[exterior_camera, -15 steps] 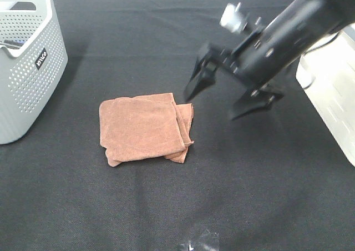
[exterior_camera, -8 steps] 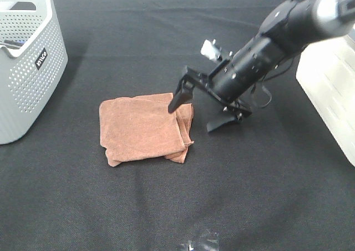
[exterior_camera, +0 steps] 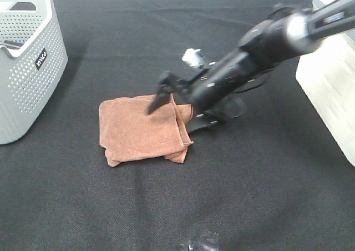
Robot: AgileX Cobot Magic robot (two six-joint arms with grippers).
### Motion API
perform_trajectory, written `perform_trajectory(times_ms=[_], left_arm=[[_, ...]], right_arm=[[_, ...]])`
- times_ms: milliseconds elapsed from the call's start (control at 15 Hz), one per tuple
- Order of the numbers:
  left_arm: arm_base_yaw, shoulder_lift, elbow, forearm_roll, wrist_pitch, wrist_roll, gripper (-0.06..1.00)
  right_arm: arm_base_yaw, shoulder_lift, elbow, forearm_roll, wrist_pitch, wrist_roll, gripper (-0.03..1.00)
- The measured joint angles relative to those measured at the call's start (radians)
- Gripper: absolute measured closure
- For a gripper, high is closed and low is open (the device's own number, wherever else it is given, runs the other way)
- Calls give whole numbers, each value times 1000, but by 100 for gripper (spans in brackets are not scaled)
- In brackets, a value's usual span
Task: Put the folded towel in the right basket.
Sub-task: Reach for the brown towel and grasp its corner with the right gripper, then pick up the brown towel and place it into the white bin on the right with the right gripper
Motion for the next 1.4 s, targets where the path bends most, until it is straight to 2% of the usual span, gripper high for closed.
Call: perform_trajectory(times_ms=[67, 133, 267, 333, 400, 467, 533, 667, 800, 867, 1067, 1133, 1267, 1400], left_arm=[[0, 0, 0, 0, 0, 0, -5], [0, 0, 0, 0, 0, 0, -5], [0, 0, 0, 0, 0, 0, -5], [0, 0, 0, 0, 0, 0, -5], [0, 0, 0, 0, 0, 0, -5], [0, 0, 0, 0, 0, 0, -5], [0, 0, 0, 0, 0, 0, -5], [0, 0, 0, 0, 0, 0, -5], [0, 0, 0, 0, 0, 0, -5], [0, 0, 0, 0, 0, 0, -5], [0, 0, 0, 0, 0, 0, -5], [0, 0, 0, 0, 0, 0, -5], [0, 0, 0, 0, 0, 0, -5], [0, 0, 0, 0, 0, 0, -5]], right_arm=[[0, 0, 0, 0, 0, 0, 7], [37, 30, -36, 35, 7, -2, 10], [81, 69, -106, 55, 37, 1, 20], [92, 82, -132, 52, 40, 1, 28], [96, 102, -158, 19, 58, 1, 55], [96, 112, -173, -2, 75, 1, 75], [96, 121, -196, -27, 93, 4, 80], [96, 133, -260, -75, 178, 5, 80], [101, 133, -358, -118, 350, 18, 80], [105, 123, -458, -201, 446, 87, 80], [104, 73, -641, -450, 461, 242, 80], [104, 73, -641, -450, 461, 242, 80], [104, -46, -634, -581, 469, 274, 80], [91, -211, -540, -654, 473, 274, 80]])
